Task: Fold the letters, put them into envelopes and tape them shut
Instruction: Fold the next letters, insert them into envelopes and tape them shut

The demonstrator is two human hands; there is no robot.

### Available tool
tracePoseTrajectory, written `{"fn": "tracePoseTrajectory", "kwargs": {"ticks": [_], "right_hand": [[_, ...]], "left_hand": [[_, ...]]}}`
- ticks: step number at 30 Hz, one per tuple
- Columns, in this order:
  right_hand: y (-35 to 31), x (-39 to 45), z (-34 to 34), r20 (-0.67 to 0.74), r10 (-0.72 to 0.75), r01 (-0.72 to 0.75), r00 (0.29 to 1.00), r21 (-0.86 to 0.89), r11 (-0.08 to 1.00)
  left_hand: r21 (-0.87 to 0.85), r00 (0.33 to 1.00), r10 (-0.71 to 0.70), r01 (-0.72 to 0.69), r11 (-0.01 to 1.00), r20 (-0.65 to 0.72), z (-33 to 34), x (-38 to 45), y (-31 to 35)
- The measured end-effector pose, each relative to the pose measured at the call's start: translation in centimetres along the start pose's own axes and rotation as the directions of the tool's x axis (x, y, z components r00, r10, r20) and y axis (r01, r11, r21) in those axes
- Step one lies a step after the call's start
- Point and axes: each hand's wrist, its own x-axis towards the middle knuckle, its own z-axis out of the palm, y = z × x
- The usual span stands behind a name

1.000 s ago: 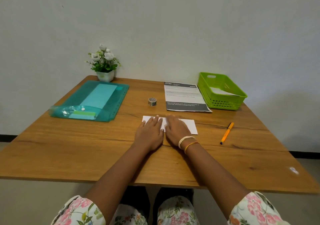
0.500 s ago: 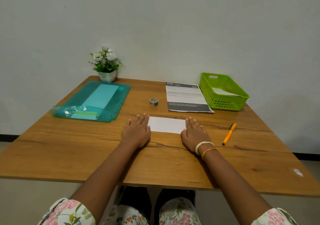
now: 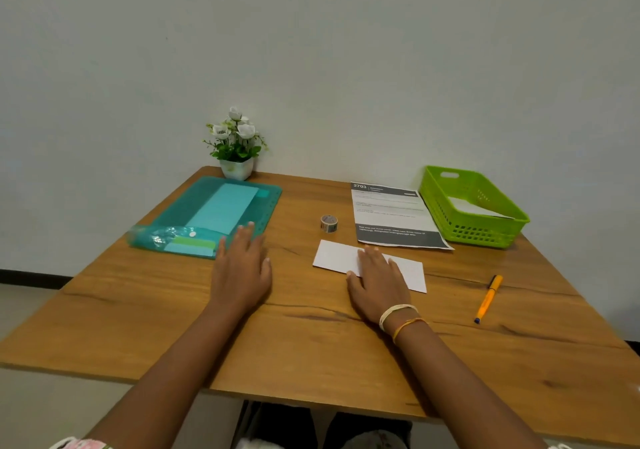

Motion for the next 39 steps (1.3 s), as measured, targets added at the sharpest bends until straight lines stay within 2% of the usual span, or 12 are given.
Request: {"fn": "tracePoseTrajectory", "kwargs": {"ticks": [4,6,9,12,15,17,19,22,26,32,35,39], "right_hand": [[-5.7,1.1,0.2,-0.037,-0.117,0.121,0.992,0.169,0.978],[-8.6,2.0,0.3,-0.016,-0.155,0.154,0.988,0.240,0.958],[-11.7,3.9,0.3,0.037,-0.168,0.147,0.985,0.321,0.936],[-13.0,5.7,0.2,0.055,-0.179,0.154,0.982,0.307,0.939],[-13.1,7.4,0.1,0.088,-0.216,0.190,0.972,0.233,0.954],[-13.2,8.4,0.3,0.157,-0.249,0.225,0.956,0.156,0.962],[-13.5,9.1,0.6,0.250,-0.266,0.245,0.931,0.111,0.963],[-14.1,10.1,1.0,0.327,-0.305,0.291,0.894,0.093,0.952],[-14.8,10.7,1.0,0.319,-0.364,0.361,0.875,0.072,0.930],[-13.9,7.3,-0.1,0.085,-0.548,0.538,0.832,0.113,0.835],[-12.6,4.3,0.5,0.061,-0.584,0.577,0.810,0.096,0.811],[-11.3,2.6,1.1,0.048,-0.553,0.536,0.832,0.192,0.822]], "left_hand": [[0.117,0.946,-0.269,0.250,0.961,0.181,-0.3,0.2,-2.7],[0.102,0.938,-0.272,0.256,0.961,0.213,-0.2,0.2,-2.3],[0.029,0.968,-0.165,0.162,0.986,0.190,-0.3,-0.1,-0.3],[-0.220,0.990,-0.012,0.043,0.975,0.140,-0.6,0.0,1.2],[-0.393,0.997,-0.061,0.074,0.917,0.045,-1.4,0.5,0.3],[-0.348,0.990,-0.115,0.081,0.934,-0.078,-1.6,1.0,-1.6],[-0.300,0.980,-0.167,0.128,0.945,-0.108,-1.9,1.6,-3.8],[-0.280,0.970,-0.244,0.240,0.929,0.024,-2.0,2.8,-6.6],[-0.447,0.932,-0.183,0.315,0.837,0.313,-2.0,4.5,-9.5],[-0.577,0.889,-0.127,0.388,0.719,0.439,-1.9,4.7,-10.3],[-0.607,0.833,-0.078,0.460,0.648,0.548,-2.2,4.8,-10.2],[-0.441,0.778,0.018,0.337,0.832,0.628,-2.5,5.0,-10.7]]}}
